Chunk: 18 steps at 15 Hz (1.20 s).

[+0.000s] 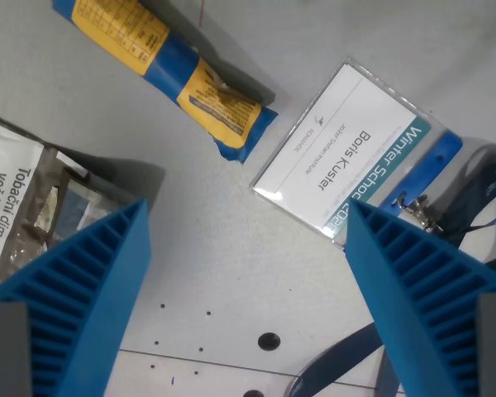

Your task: Move above the blue bag

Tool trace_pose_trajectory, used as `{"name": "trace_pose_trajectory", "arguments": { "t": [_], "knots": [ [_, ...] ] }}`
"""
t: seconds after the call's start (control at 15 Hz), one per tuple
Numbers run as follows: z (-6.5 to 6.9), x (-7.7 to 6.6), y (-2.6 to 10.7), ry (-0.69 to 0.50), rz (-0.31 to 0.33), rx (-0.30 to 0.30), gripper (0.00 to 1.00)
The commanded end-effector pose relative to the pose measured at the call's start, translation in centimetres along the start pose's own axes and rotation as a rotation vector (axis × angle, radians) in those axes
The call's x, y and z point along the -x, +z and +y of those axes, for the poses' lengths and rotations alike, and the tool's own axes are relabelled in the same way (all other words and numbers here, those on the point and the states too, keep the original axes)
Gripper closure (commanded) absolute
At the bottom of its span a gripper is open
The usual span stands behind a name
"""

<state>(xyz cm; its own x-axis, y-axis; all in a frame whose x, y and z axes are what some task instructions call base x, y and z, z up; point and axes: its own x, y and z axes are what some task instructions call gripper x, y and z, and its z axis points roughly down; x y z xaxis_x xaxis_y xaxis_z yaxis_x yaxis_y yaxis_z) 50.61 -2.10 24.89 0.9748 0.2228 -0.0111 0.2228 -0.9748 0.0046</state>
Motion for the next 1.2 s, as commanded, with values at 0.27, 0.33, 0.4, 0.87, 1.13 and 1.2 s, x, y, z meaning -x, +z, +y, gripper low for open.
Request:
{"name": "trace_pose_trajectory", "arguments": {
  "t": [0.27, 0.33, 0.4, 0.87, 1.13, 1.2],
  "knots": [
    [-0.3, -0.4, 0.4, -0.121, 0.018, 0.004, 0.00],
    [-0.3, -0.5, 0.5, -0.142, 0.020, 0.005, 0.00],
    [-0.4, -0.6, 0.7, -0.164, 0.022, 0.005, 0.00],
    [-1.3, -1.5, 1.9, -0.343, 0.032, 0.006, 0.00],
    [-2.0, -2.2, 2.8, -0.454, 0.031, 0.005, 0.00],
    [-2.1, -2.4, 3.0, -0.484, 0.032, 0.005, 0.00]
  ]
}}
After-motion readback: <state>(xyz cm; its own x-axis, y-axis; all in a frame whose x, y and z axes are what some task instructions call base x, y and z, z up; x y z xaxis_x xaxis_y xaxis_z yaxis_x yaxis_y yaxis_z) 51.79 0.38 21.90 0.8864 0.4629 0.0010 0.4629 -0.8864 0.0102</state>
